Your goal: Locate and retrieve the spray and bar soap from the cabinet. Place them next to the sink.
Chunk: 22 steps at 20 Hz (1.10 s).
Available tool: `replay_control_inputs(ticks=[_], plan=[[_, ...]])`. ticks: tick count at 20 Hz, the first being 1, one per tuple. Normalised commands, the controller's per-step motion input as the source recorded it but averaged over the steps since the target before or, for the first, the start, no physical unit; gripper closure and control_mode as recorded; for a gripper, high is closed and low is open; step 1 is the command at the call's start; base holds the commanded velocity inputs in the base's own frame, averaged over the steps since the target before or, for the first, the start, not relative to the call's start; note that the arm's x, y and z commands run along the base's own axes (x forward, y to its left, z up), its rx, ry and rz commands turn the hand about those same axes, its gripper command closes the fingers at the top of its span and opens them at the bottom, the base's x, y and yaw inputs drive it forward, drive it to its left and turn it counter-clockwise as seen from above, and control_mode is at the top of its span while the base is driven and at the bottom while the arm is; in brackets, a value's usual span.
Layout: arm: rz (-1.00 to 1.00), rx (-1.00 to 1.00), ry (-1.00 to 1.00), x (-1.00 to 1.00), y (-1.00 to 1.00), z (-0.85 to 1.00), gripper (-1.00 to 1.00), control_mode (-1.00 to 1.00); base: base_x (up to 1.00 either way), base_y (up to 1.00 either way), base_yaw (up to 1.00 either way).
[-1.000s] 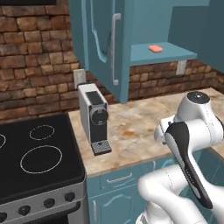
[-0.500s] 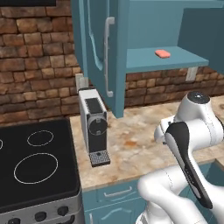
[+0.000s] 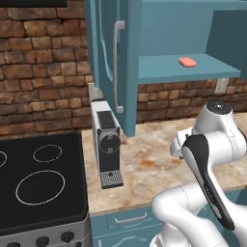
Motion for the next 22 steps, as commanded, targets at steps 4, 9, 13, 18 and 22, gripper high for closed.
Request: replay_control_inputs(ticks=[4,9,13,18,22], plan=[[0.0,0.0,0.0,0.0,0.0,0.0,-1.0,1.0,0.42,-0.41,0.16],[0.0,0.0,0.0,0.0,0.0,0.0,-1.0,1.0,0.3,-0.57,0.06],[0.0,0.0,0.0,0.0,0.0,0.0,-1.0,1.0,-0.06,-0.71,0.0],[0.0,0.0,0.0,0.0,0.0,0.0,-1.0,1.0,-0.06,-0.67,0.0],[0.0,0.0,0.0,0.0,0.0,0.0,-1.0,1.0,0.32,0.06,0.01]])
